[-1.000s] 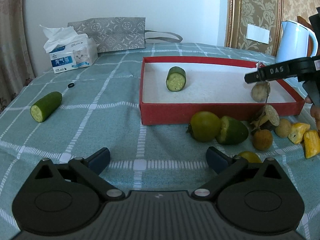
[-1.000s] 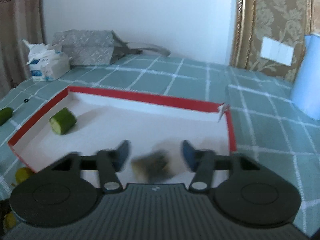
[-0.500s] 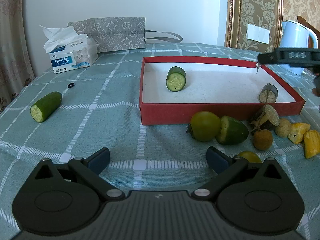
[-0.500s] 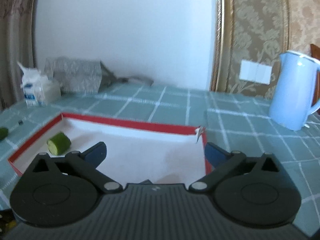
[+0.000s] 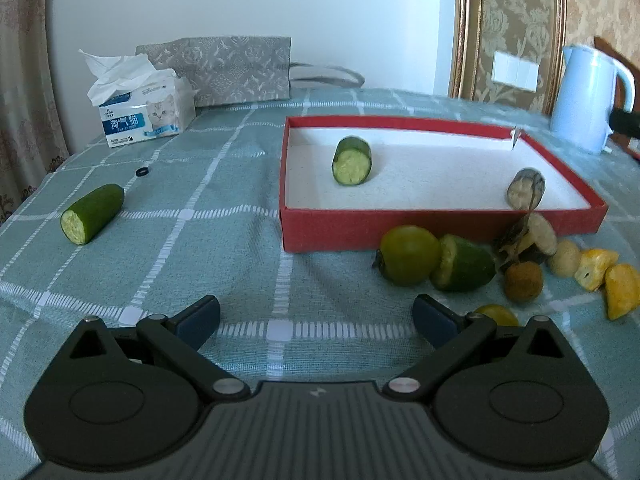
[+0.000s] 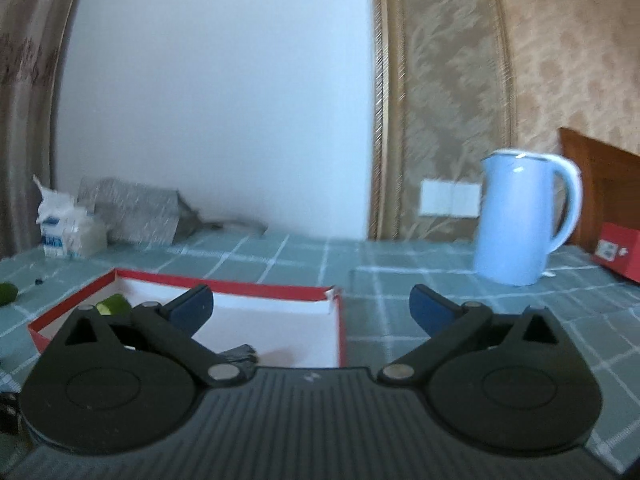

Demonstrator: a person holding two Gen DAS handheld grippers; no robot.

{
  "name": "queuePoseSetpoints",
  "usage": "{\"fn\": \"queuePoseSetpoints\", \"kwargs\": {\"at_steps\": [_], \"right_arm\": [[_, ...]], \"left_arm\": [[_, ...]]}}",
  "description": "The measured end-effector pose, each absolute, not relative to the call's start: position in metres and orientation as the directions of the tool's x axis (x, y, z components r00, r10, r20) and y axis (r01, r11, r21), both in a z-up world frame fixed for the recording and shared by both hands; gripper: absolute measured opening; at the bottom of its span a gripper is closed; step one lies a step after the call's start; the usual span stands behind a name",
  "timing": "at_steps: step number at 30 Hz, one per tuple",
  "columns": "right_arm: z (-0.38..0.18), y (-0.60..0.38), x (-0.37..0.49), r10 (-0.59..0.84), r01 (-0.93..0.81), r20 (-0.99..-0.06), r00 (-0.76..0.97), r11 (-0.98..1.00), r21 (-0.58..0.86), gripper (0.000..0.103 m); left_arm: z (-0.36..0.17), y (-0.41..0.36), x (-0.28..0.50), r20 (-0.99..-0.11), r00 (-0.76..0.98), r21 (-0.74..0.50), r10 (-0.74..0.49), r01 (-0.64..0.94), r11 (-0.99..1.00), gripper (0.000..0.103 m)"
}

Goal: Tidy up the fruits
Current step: 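Lower the eggplant chunk into the tray and open the right gripper, then grasp the green lime with the left gripper while the right gripper grasps a yellow jackfruit piece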

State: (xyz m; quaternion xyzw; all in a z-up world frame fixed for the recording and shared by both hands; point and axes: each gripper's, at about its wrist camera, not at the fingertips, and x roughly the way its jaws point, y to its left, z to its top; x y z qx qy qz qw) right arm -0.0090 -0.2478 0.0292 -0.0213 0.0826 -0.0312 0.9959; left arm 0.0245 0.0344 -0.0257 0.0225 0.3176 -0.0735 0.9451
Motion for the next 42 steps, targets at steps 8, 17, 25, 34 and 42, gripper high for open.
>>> {"fn": "queuePoseSetpoints", "kwargs": {"at_steps": [8, 17, 25, 34, 42], "right_arm": [[0.026, -0.274, -0.018, -0.046, 0.059, -0.174, 0.984, 0.996, 0.071, 0.103], [0.022, -0.254, -0.022, -0.059, 0.057, -0.166, 0.984, 0.998, -0.018, 0.103], [0.019, -0.244, -0.021, -0.067, 0.057, -0.178, 0.982, 0.997, -0.061, 0.103], [0.017, -0.243, -0.019, -0.070, 0.055, -0.193, 0.979, 0.995, -0.081, 0.103], [0.016, -0.240, -0.018, -0.079, 0.060, -0.197, 0.977, 0.993, -0.099, 0.103]], "left_arm": [[-0.017, 0.047, 0.009, -0.516, 0.826, -0.095, -0.228, 0.210, 0.973, 0.103], [-0.016, 0.035, 0.002, -0.483, 0.799, -0.107, -0.359, 0.353, 0.929, 0.103], [-0.018, 0.011, -0.003, -0.493, 0.764, -0.069, -0.416, 0.442, 0.894, 0.103], [-0.023, -0.014, -0.009, -0.544, 0.741, 0.009, -0.394, 0.475, 0.880, 0.103], [-0.023, -0.013, -0.007, -0.555, 0.703, -0.052, -0.444, 0.503, 0.862, 0.078]]}}
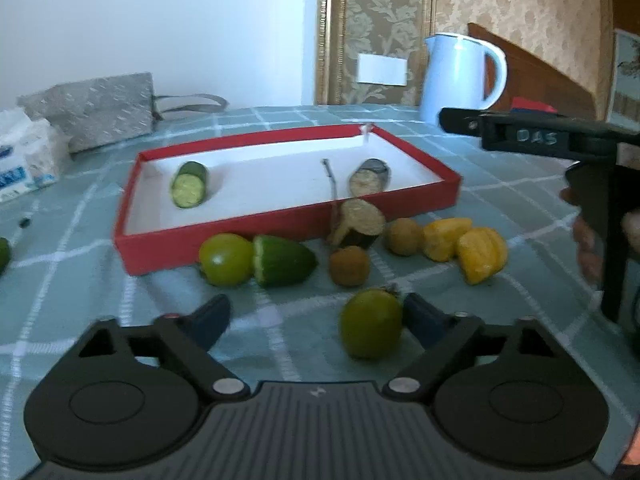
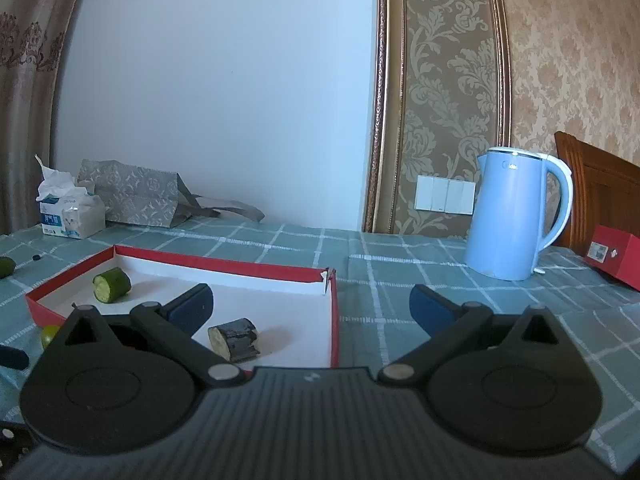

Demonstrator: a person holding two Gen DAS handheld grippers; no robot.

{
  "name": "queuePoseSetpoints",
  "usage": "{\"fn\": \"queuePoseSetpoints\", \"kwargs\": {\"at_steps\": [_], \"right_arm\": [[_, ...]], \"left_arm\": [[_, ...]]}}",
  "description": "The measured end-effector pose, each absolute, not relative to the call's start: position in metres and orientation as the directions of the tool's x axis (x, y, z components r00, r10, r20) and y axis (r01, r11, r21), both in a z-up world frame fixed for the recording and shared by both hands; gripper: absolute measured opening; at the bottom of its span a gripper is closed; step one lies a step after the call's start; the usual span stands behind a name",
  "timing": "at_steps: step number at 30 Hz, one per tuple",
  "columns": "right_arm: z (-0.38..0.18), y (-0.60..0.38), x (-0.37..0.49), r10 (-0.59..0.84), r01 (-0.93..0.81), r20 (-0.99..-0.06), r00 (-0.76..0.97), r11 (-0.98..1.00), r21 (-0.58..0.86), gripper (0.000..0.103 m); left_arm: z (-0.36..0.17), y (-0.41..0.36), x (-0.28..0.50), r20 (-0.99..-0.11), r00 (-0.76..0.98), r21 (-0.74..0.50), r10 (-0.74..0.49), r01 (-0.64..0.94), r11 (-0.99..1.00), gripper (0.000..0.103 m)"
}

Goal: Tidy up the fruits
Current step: 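Grasp the green lime with the left gripper while the right gripper grasps a yellow jackfruit piece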

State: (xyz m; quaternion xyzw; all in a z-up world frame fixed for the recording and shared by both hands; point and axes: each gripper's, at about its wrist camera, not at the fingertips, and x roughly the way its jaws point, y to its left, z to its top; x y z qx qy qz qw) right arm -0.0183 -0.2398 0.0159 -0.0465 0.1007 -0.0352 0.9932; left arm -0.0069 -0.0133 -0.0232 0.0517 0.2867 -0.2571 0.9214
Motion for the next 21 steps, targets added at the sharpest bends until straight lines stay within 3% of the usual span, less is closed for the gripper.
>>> {"fn": "queuePoseSetpoints", "kwargs": {"at_steps": [1, 3, 8, 16, 21], "right_arm": [[0.015, -0.240, -0.017, -0.084, 0.064, -0.201, 0.976, 0.993, -0.102, 0.103], [0.015, -0.240, -0.016, -0.090, 0.069, -0.208, 0.974, 0.992, -0.108, 0.103], [0.015, -0.239, -0.016, -0.093, 0.071, -0.210, 0.973, 0.991, -0.110, 0.103], [0.016, -0.242, -0.016, -0.113, 0.088, -0.217, 0.970, 0.989, -0.119, 0.103], [0.016, -0.264, -0.034, 0.003, -0.006, -0.274, 0.962, 1.000, -0.010, 0.103]], "left_arm": [[-0.024, -0.014, -0.006, -0.562, 0.678, -0.083, -0.474, 0.524, 0.848, 0.064], [-0.024, -0.020, -0.009, -0.562, 0.678, -0.072, -0.474, 0.531, 0.844, 0.053], [-0.027, -0.030, -0.016, -0.554, 0.711, 0.014, -0.433, 0.528, 0.849, 0.034], [-0.025, -0.019, -0.011, -0.537, 0.745, -0.006, -0.396, 0.466, 0.885, 0.033], [-0.025, -0.001, -0.002, -0.540, 0.768, -0.017, -0.343, 0.398, 0.917, 0.033]]}}
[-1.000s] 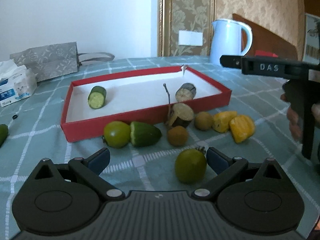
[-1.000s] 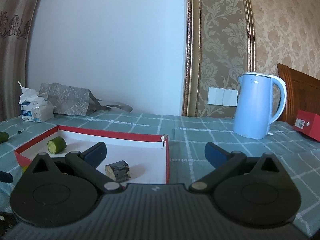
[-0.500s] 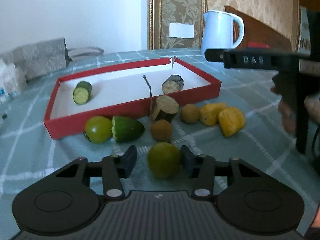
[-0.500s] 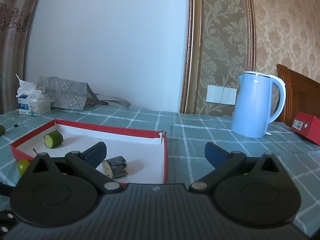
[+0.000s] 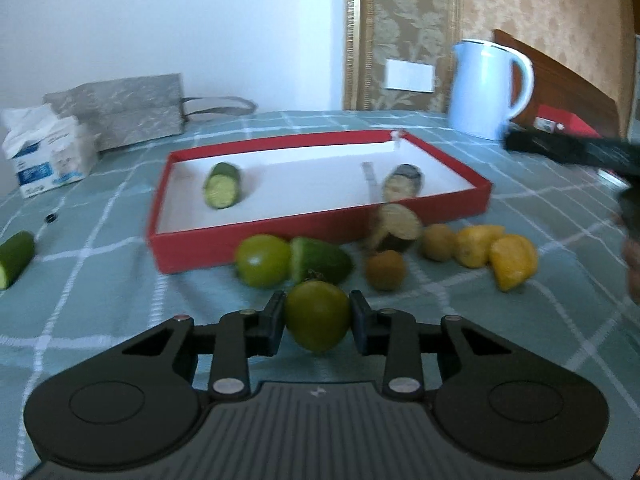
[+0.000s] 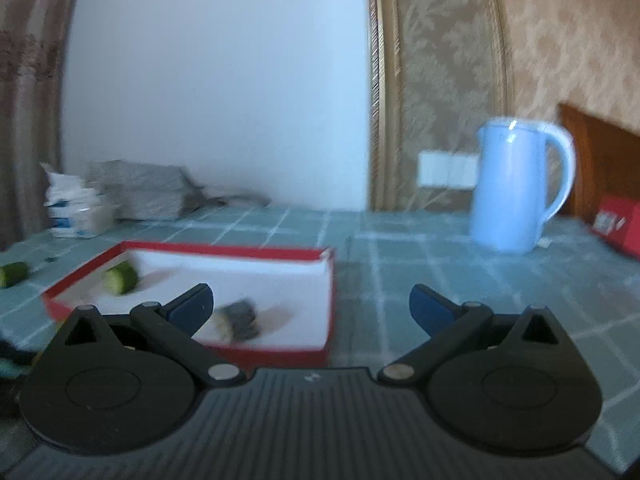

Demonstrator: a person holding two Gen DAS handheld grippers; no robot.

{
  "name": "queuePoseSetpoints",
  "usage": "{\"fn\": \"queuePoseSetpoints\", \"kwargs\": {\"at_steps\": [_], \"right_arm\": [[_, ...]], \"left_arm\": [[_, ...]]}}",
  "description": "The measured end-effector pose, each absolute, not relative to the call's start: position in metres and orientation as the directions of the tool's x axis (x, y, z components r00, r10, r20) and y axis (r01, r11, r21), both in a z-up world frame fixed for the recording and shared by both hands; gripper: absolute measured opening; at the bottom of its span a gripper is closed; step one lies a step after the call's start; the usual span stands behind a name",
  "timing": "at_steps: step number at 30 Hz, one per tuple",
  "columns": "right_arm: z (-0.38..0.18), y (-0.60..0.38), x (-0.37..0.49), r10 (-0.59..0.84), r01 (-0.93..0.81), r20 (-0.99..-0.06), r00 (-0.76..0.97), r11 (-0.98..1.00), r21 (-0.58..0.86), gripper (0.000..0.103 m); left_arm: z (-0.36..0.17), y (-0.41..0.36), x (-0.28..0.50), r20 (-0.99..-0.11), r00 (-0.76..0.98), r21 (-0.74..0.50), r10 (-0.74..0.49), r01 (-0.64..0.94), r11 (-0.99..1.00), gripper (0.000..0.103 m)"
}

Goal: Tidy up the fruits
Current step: 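Grasp the green lime with the left gripper while the right gripper grasps a yellow jackfruit piece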

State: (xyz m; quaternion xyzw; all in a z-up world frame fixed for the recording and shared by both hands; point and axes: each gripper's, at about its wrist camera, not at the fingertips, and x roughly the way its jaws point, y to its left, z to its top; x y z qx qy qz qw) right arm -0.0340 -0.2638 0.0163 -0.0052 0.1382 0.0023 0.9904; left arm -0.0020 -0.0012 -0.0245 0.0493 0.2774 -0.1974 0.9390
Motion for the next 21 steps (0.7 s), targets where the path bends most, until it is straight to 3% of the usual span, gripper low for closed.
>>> {"fn": "queuePoseSetpoints", "kwargs": {"at_steps": [5, 11, 12, 13, 18, 21], "right_arm": [[0.002, -0.272, -0.051, 0.143, -0.138, -0.389, 0.910, 0.990, 0.039, 0.103], [-0.011, -0.260, -0.056, 0.118, -0.147, -0.452, 0.884, 0.989, -0.030, 0.103], [-0.013, -0.257, -0.056, 0.119, -0.156, -0.463, 0.879, 0.987, -0.042, 0.100], [-0.015, -0.254, -0.056, 0.124, -0.165, -0.466, 0.876, 0.985, -0.049, 0.090], [-0.021, -0.240, -0.049, 0.145, -0.208, -0.497, 0.856, 0.975, -0.074, 0.076], [-0.022, -0.232, -0.044, 0.178, -0.248, -0.518, 0.837, 0.966, -0.070, 0.056]], "left_arm": [[-0.024, 0.015, 0.006, -0.546, 0.760, -0.086, -0.352, 0.367, 0.926, 0.033], [-0.025, 0.012, 0.003, -0.547, 0.766, -0.059, -0.338, 0.368, 0.928, 0.033], [-0.025, 0.011, 0.003, -0.548, 0.766, -0.055, -0.337, 0.368, 0.928, 0.033], [-0.025, 0.011, 0.003, -0.548, 0.766, -0.054, -0.336, 0.369, 0.928, 0.033], [-0.025, 0.012, 0.003, -0.548, 0.764, -0.059, -0.339, 0.369, 0.928, 0.033], [-0.025, 0.011, 0.003, -0.549, 0.766, -0.052, -0.336, 0.369, 0.928, 0.033]]}}
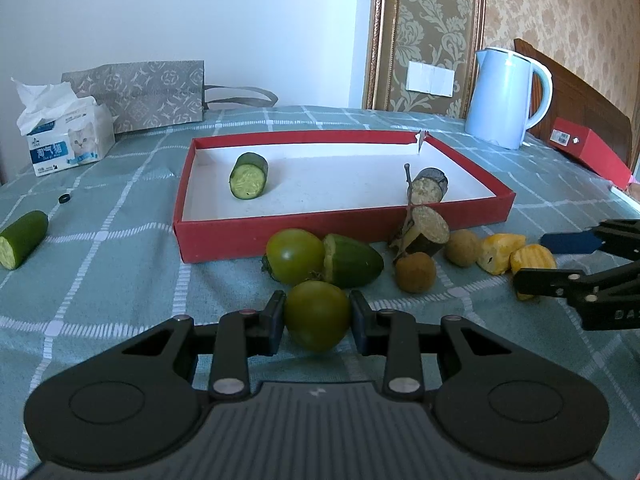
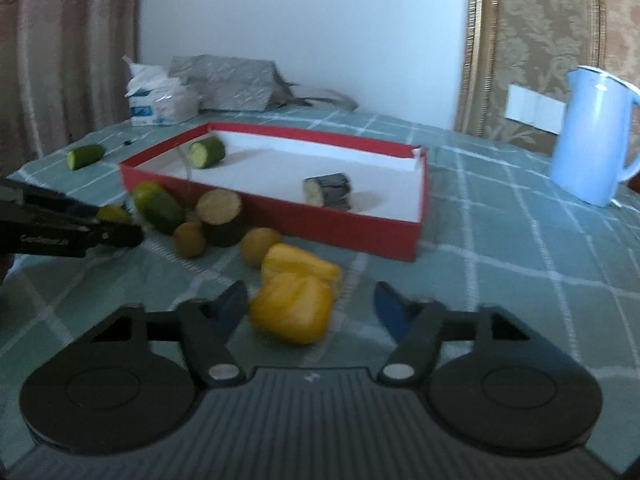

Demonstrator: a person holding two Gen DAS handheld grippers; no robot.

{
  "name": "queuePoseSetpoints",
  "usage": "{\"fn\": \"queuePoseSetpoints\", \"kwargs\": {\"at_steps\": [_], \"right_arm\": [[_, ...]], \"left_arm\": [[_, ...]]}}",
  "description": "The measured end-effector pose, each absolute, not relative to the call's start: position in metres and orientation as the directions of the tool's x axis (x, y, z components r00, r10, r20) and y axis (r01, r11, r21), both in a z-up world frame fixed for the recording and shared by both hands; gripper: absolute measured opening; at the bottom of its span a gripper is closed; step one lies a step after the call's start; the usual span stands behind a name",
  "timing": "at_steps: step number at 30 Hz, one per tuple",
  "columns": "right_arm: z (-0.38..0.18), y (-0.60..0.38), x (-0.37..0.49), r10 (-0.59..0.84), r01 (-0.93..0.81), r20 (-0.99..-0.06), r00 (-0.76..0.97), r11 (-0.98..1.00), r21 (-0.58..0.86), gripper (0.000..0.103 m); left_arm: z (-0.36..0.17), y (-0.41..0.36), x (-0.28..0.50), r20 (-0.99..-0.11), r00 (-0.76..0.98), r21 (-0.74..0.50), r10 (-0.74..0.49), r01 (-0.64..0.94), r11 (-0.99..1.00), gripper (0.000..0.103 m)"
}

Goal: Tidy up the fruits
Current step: 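Grasp the green lime with the left gripper while the right gripper grasps a yellow jackfruit piece, then carry the lime into the tray and open the left gripper while the right gripper holds the jackfruit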

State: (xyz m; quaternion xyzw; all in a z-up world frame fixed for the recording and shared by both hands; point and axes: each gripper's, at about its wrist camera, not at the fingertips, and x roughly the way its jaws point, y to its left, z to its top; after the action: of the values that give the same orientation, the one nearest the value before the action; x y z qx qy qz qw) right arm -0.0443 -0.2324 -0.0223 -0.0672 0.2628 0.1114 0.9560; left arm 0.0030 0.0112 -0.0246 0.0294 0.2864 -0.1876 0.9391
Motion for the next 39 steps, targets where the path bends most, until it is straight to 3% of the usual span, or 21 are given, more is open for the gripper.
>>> {"fn": "queuePoseSetpoints", "kwargs": {"at_steps": [2, 8, 15, 22, 32, 39], "right_arm": [[-0.025, -0.227, -0.039, 0.189, -0.266, -0.547, 0.816, 0.962, -0.065, 0.045], [-0.026, -0.225, -0.038, 0.180, -0.261, -0.549, 0.816, 0.963, -0.072, 0.044], [-0.020, -0.248, -0.042, 0.125, -0.142, -0.496, 0.859, 0.990, 0.003, 0.044], [-0.024, -0.260, -0.029, 0.083, -0.058, -0.526, 0.846, 0.996, 0.064, 0.044], [-0.019, -0.255, -0.042, 0.118, -0.088, -0.449, 0.886, 0.992, 0.088, 0.044], [-0.013, -0.239, -0.057, 0.148, -0.149, -0.368, 0.918, 0.988, 0.026, 0.044]], "left_arm": [[-0.025, 0.011, 0.003, -0.549, 0.765, -0.055, -0.337, 0.369, 0.928, 0.033], [-0.025, 0.012, 0.003, -0.549, 0.765, -0.055, -0.337, 0.369, 0.928, 0.033], [-0.025, 0.011, 0.003, -0.549, 0.766, -0.053, -0.335, 0.368, 0.928, 0.033], [-0.025, 0.009, 0.002, -0.549, 0.769, -0.047, -0.327, 0.362, 0.931, 0.033], [-0.024, 0.012, 0.005, -0.550, 0.774, -0.050, -0.312, 0.343, 0.938, 0.033], [-0.024, 0.011, 0.005, -0.550, 0.774, -0.050, -0.312, 0.342, 0.938, 0.033]]}}
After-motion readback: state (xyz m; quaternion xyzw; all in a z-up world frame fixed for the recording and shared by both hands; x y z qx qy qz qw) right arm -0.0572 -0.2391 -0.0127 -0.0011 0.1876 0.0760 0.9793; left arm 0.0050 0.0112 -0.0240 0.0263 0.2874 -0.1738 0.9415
